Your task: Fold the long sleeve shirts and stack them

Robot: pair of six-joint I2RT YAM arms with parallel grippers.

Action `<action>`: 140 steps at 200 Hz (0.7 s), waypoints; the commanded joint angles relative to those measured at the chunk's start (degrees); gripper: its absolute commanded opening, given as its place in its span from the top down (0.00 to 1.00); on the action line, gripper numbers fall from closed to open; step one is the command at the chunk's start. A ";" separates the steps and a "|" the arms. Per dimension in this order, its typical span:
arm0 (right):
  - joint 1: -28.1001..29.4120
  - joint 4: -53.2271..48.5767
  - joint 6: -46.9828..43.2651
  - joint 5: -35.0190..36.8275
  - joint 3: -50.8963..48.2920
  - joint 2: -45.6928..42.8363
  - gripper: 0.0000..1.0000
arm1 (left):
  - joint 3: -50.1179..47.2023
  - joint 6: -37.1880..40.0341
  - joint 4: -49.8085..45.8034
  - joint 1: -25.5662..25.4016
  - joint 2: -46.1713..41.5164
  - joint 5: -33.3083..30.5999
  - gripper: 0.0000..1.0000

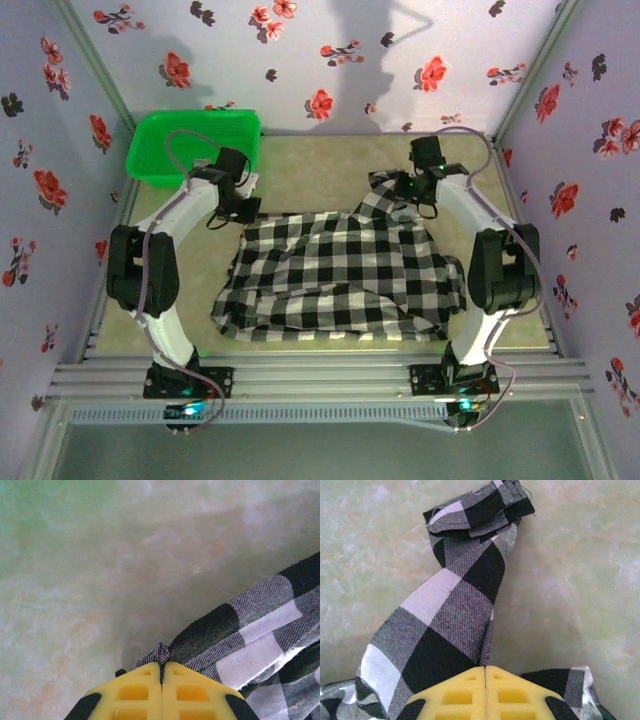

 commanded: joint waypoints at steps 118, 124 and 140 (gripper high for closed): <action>-1.80 -1.80 3.36 1.20 -17.72 -15.62 1.00 | -12.03 3.01 7.34 1.70 -11.78 -1.46 1.00; -1.77 -1.80 3.68 1.21 -18.42 -16.19 1.00 | -12.72 3.13 7.26 1.72 -12.19 -1.49 1.00; -1.76 -1.95 4.44 1.66 -20.23 -17.86 1.00 | -14.90 3.10 7.72 1.67 -13.67 -1.75 1.00</action>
